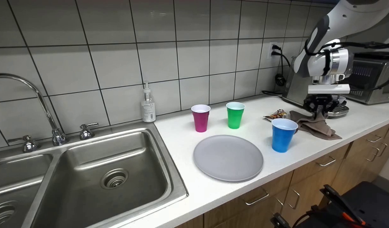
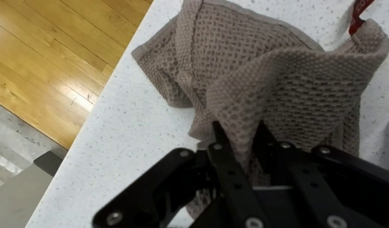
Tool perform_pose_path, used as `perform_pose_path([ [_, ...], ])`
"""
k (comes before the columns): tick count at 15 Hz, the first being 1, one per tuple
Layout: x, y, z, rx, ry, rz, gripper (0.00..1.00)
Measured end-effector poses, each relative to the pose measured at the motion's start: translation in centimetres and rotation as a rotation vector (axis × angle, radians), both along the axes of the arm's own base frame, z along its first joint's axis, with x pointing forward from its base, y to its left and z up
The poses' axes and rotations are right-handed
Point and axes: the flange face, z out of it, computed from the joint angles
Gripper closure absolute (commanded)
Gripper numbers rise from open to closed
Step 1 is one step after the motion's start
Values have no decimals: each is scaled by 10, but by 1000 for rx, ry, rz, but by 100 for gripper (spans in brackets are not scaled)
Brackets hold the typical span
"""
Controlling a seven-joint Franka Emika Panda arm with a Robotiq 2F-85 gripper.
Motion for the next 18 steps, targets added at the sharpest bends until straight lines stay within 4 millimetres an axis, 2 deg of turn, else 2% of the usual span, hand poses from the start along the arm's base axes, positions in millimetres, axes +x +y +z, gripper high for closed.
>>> perform_pose_path([
  [5,3,-2,9,-9,-14,-10,2],
  [12,-2,0,45,-19,-57,-24,0],
  [18,-16,19,76,-3,-85,-25,0],
])
